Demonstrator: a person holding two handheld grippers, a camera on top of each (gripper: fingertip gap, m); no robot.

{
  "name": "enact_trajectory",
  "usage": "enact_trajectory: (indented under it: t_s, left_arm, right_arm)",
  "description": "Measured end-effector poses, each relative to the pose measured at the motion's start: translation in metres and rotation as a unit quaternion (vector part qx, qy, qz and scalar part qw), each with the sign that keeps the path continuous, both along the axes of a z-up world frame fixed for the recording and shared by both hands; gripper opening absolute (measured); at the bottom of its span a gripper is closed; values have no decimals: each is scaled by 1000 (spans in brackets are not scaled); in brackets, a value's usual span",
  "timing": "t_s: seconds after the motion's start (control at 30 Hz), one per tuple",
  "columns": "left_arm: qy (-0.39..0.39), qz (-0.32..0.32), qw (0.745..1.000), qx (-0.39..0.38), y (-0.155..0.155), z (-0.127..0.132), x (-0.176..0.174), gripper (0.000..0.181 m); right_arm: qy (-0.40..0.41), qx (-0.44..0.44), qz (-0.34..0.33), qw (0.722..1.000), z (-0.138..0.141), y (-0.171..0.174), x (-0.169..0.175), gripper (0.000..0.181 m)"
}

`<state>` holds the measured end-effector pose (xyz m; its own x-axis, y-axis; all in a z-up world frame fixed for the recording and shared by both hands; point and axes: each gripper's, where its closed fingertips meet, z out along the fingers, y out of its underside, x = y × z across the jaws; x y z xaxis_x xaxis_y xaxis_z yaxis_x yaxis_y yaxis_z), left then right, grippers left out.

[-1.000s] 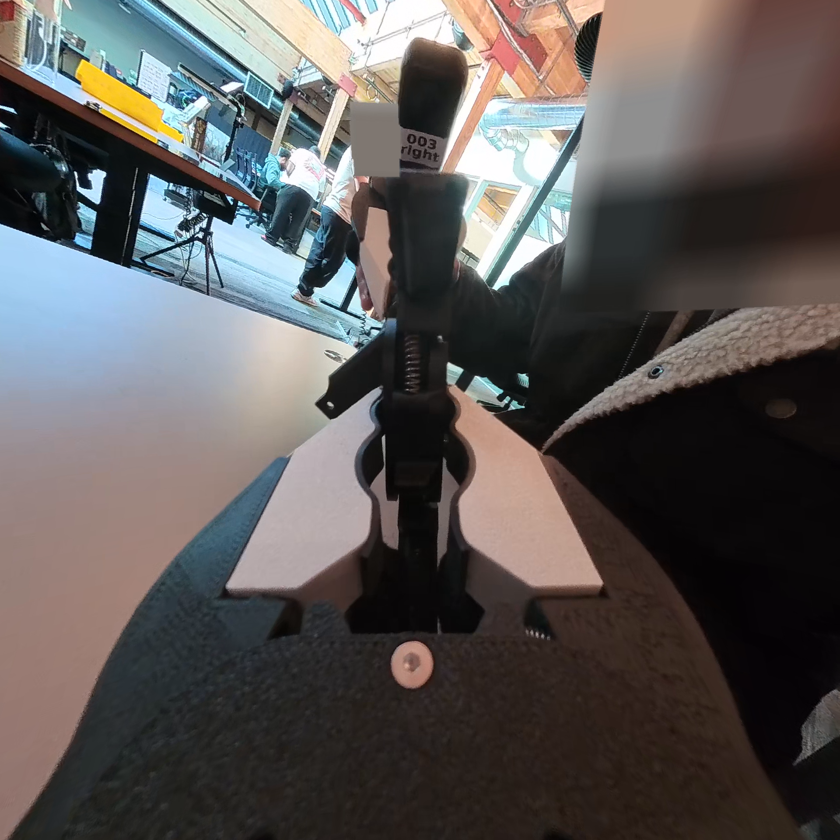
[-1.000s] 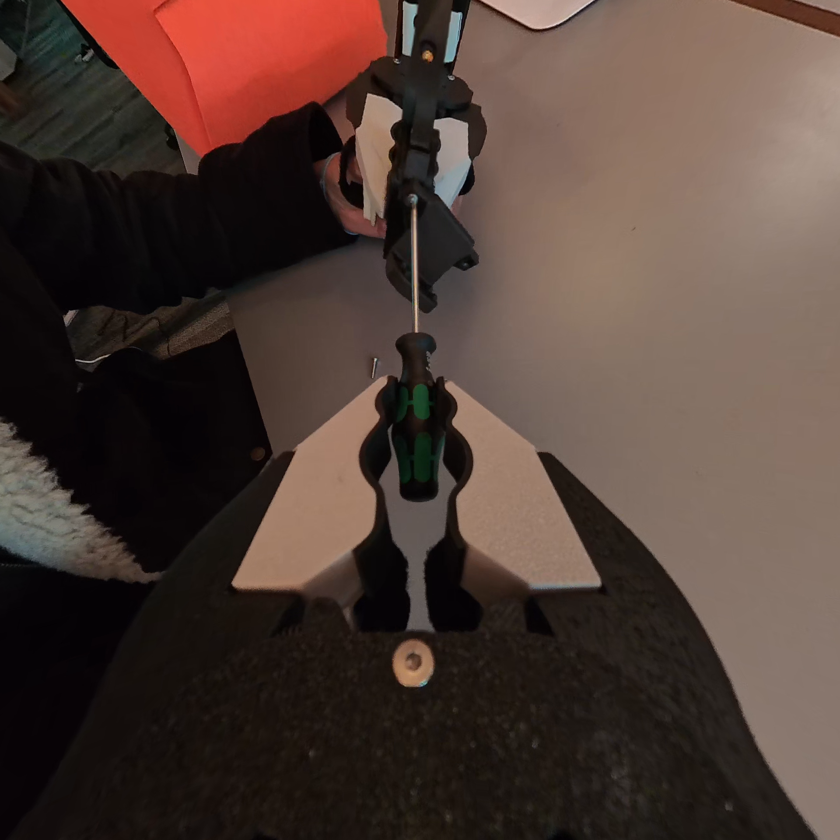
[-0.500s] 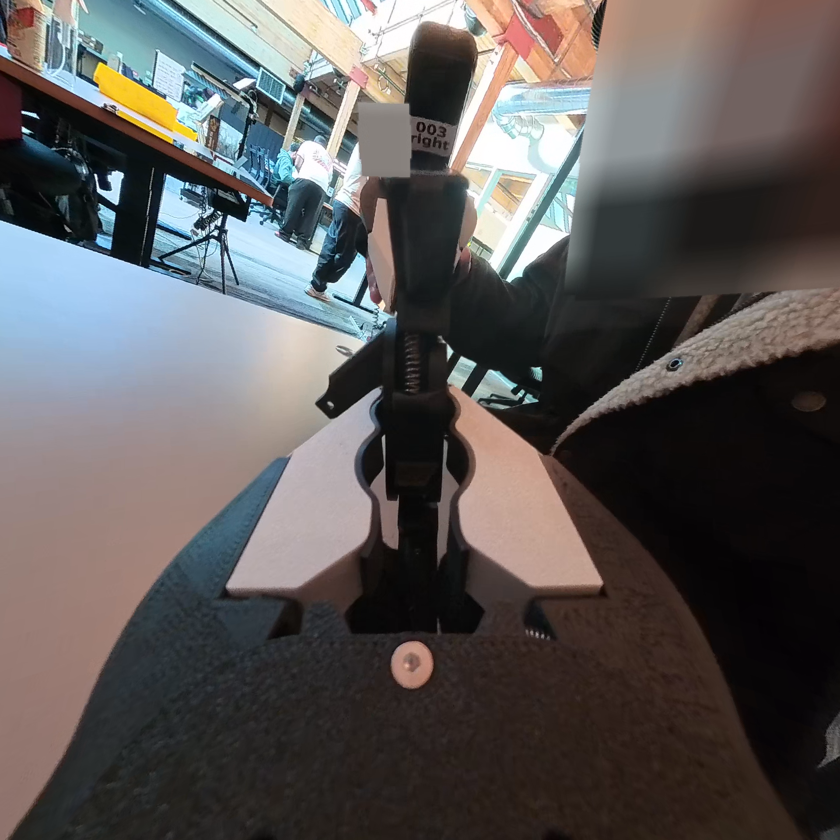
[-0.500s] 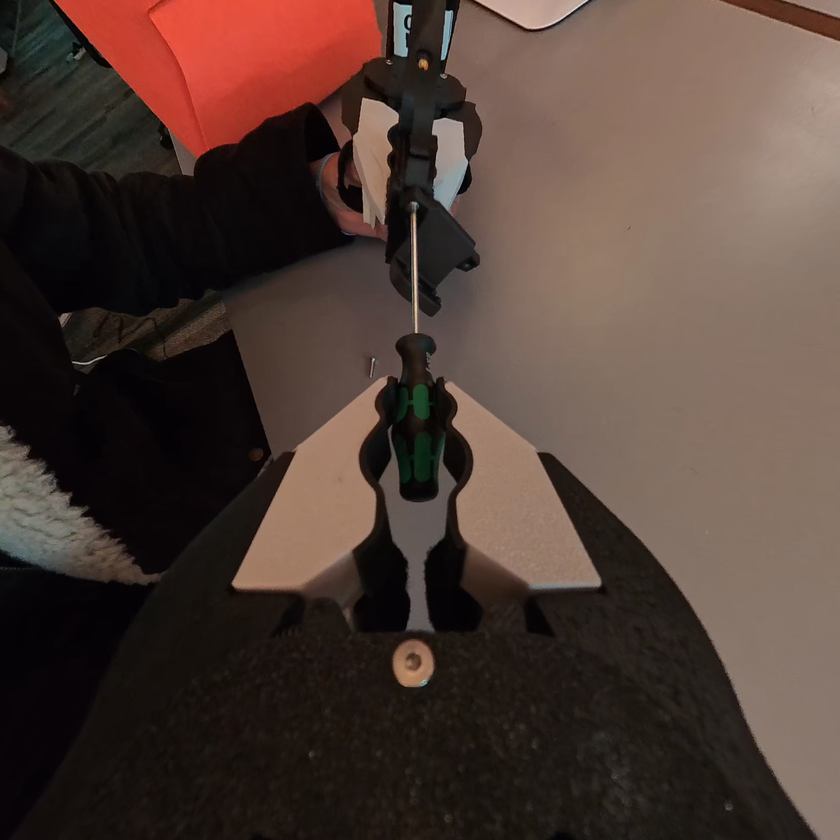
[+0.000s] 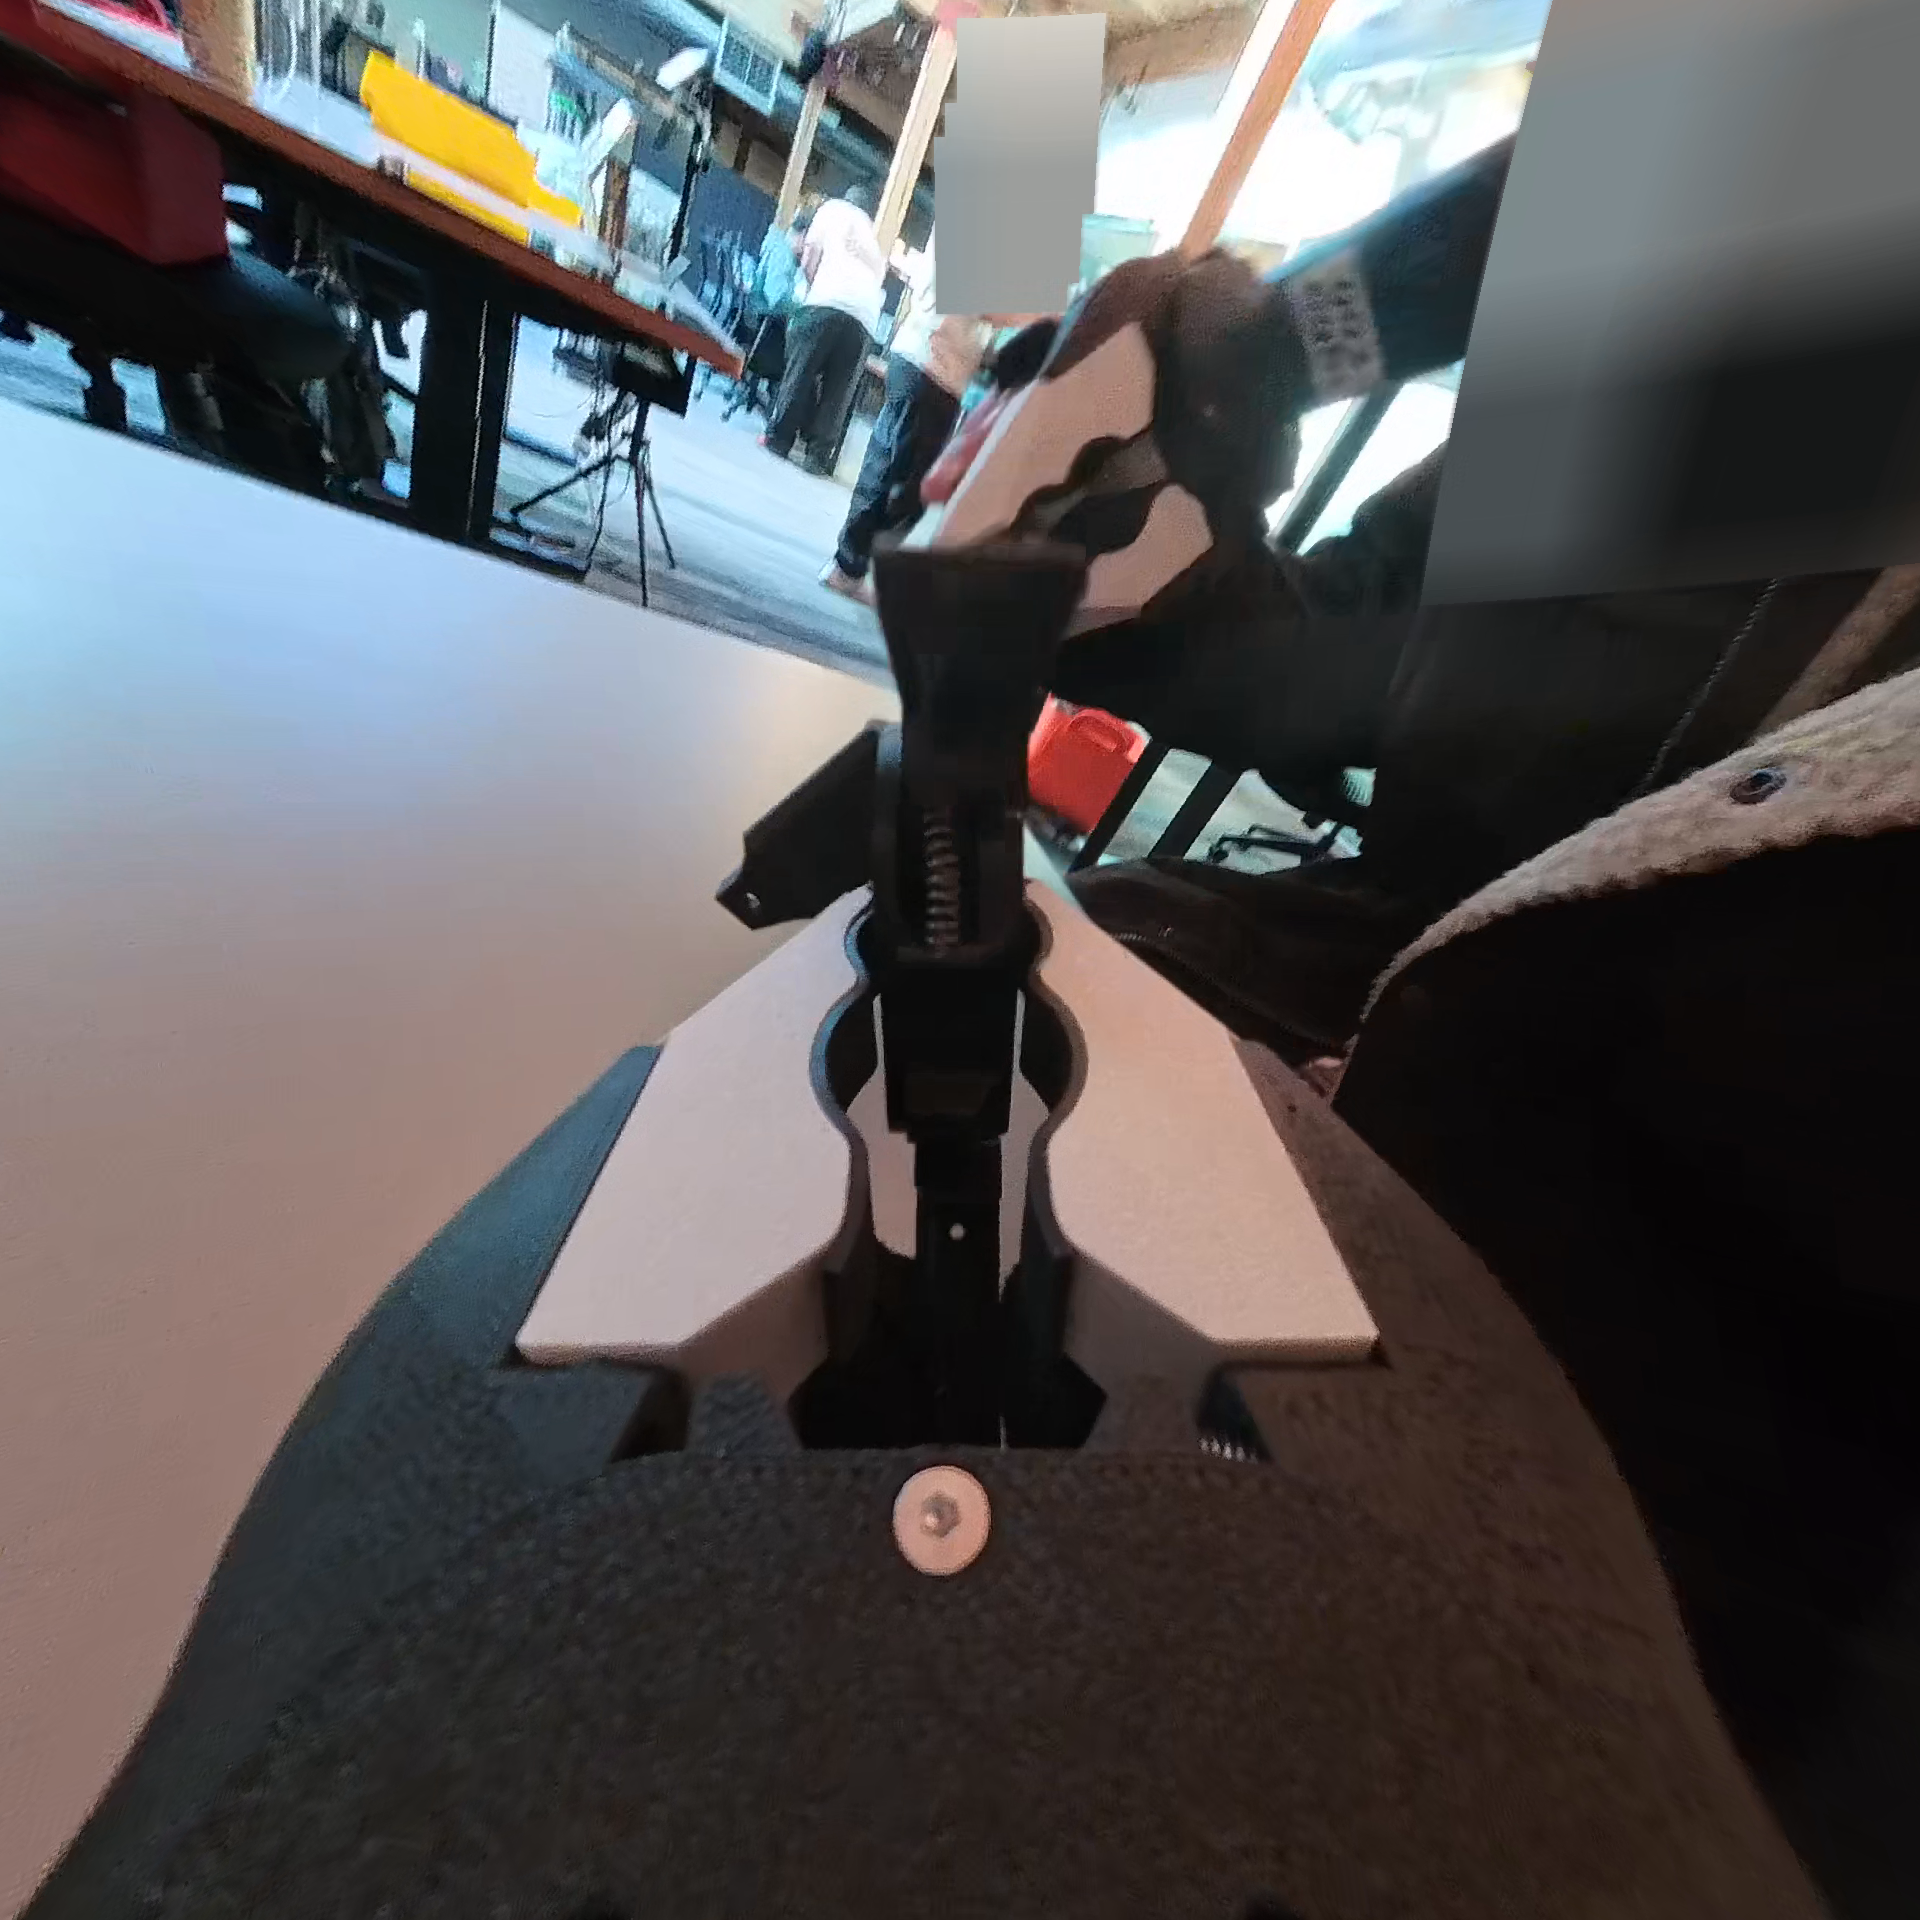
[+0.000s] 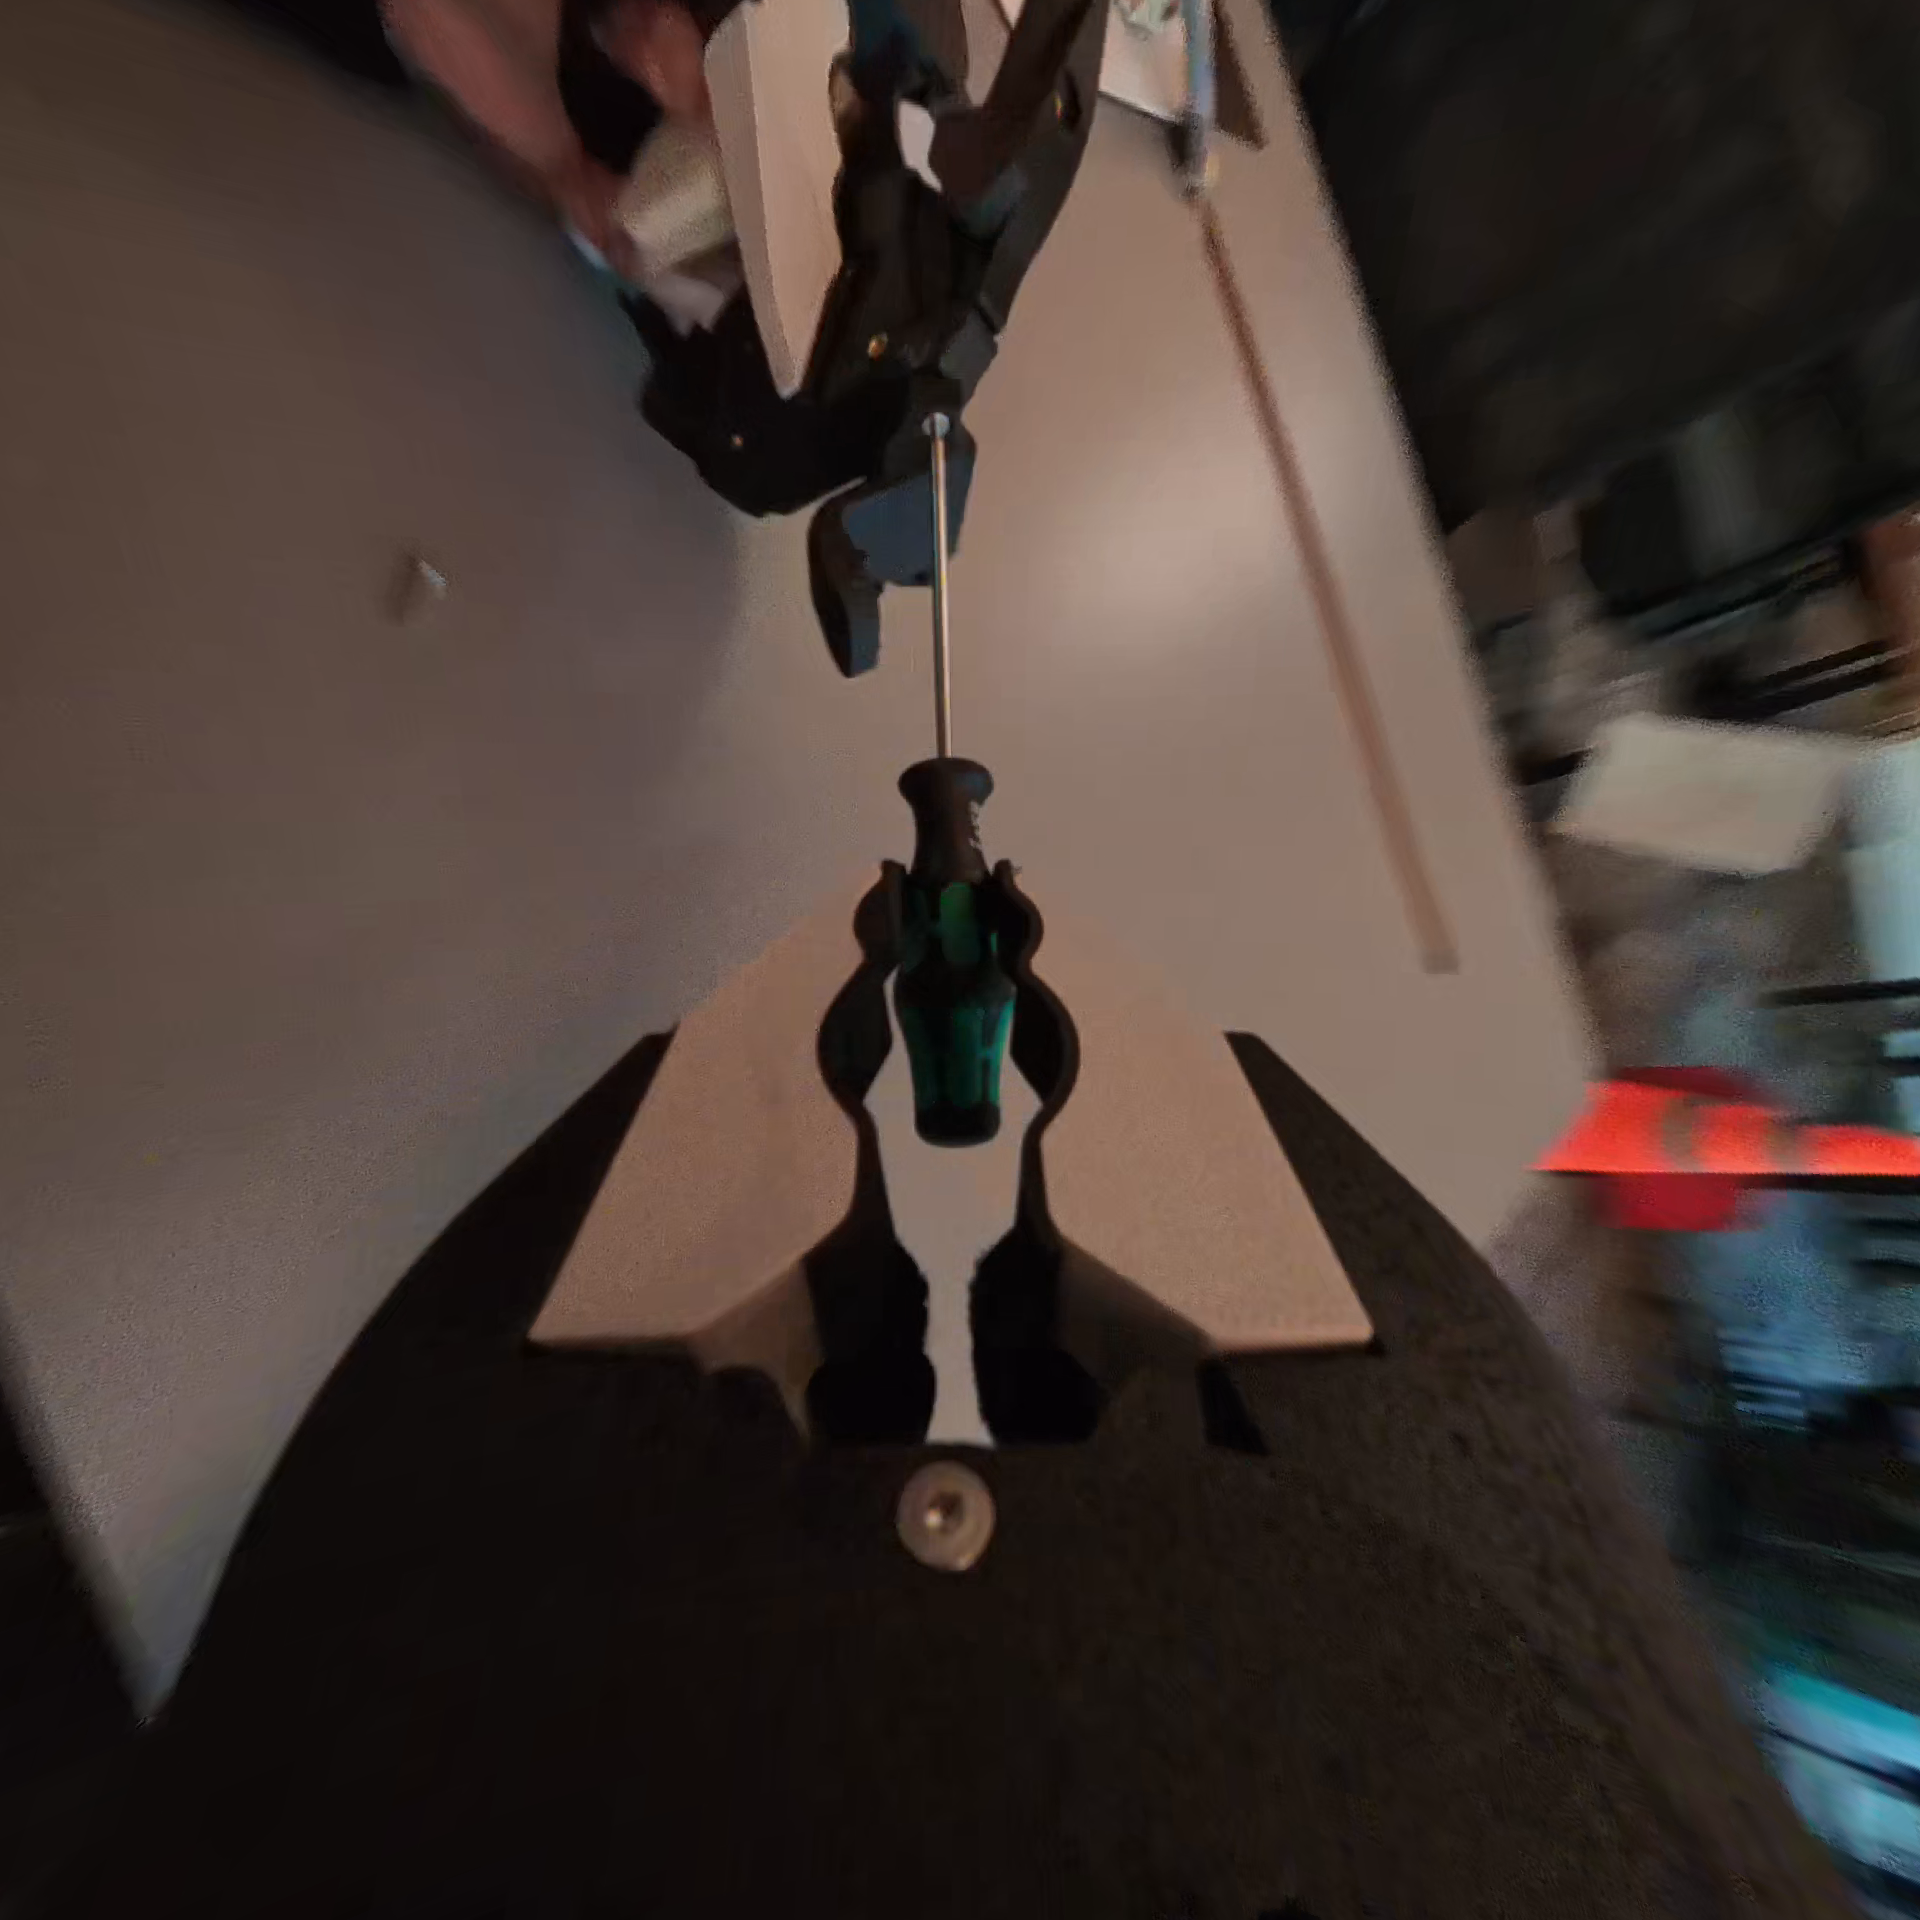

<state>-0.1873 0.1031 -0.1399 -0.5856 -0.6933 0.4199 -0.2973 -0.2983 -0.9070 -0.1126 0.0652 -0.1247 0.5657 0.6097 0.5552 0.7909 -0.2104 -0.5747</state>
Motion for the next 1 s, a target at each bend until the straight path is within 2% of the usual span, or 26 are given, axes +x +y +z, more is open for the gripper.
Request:
enact_trajectory:
  t_s: [0.07, 0.13, 0.23, 0.3, 0.4, 0.47, 0.53, 0.6, 0.67, 0.7, 0.73, 0.8, 0.87, 0.9, 0.93, 1.0]
  left_arm:
    - [25, -3, 1000, -4, -4, -6, 3, 22]
    - [38, -12, 999, -25, -7, -8, 5, 21]
    - [34, -21, 998, -44, -10, -5, 4, 22]
    - [29, -22, 998, -46, -10, -2, 3, 21]
    - [23, -32, 998, -47, -13, -1, 0, 21]
    - [29, -31, 998, -40, -12, -5, -1, 22]
    - [33, -36, 998, -46, -11, -6, -2, 21]
    - [38, -39, 998, -43, -12, -9, -3, 21]
    - [43, -39, 998, -34, -13, -14, -3, 21]
    - [45, -41, 998, -32, -13, -15, -3, 21]
    - [43, -42, 998, -31, -14, -16, -4, 21]
    - [38, -46, 998, -21, -17, -16, -5, 21]
    - [34, -45, 998, -3, -18, -18, -5, 21]
    - [35, -42, 998, 2, -19, -19, -5, 21]
    - [36, -41, 999, 2, -20, -19, -5, 21]
    - [35, -41, 999, 5, -21, -18, -6, 21]
  right_arm:
    - [-118, 90, 14, 989, 5, 3, 3, 16]
    - [-220, 173, 21, 960, 10, 3, 2, 16]
    - [-295, 264, 30, 918, 15, 1, 2, 16]
    - [-254, 249, 20, 934, 9, 2, 5, 16]
    - [-115, 175, -4, 978, 4, 0, 5, 16]
    - [-16, 115, -4, 993, -1, -4, 1, 16]
    - [91, 55, -9, 994, -4, -10, -4, 16]
    - [196, -12, -27, 980, -11, -13, -5, 16]
    - [309, -82, -43, 946, -18, -16, -7, 16]
    - [375, -115, -48, 919, -19, -17, -8, 16]
    - [445, -149, -49, 882, -17, -18, -10, 14]
    - [576, -219, -44, 787, -10, -21, -13, 6]
    - [671, -268, -34, 691, -2, -22, -17, 0]
    - [684, -281, -28, 673, -2, -24, -19, 2]
    - [675, -283, -43, 680, -9, -24, -19, 16]
    - [660, -272, -66, 697, -14, -25, -13, 26]
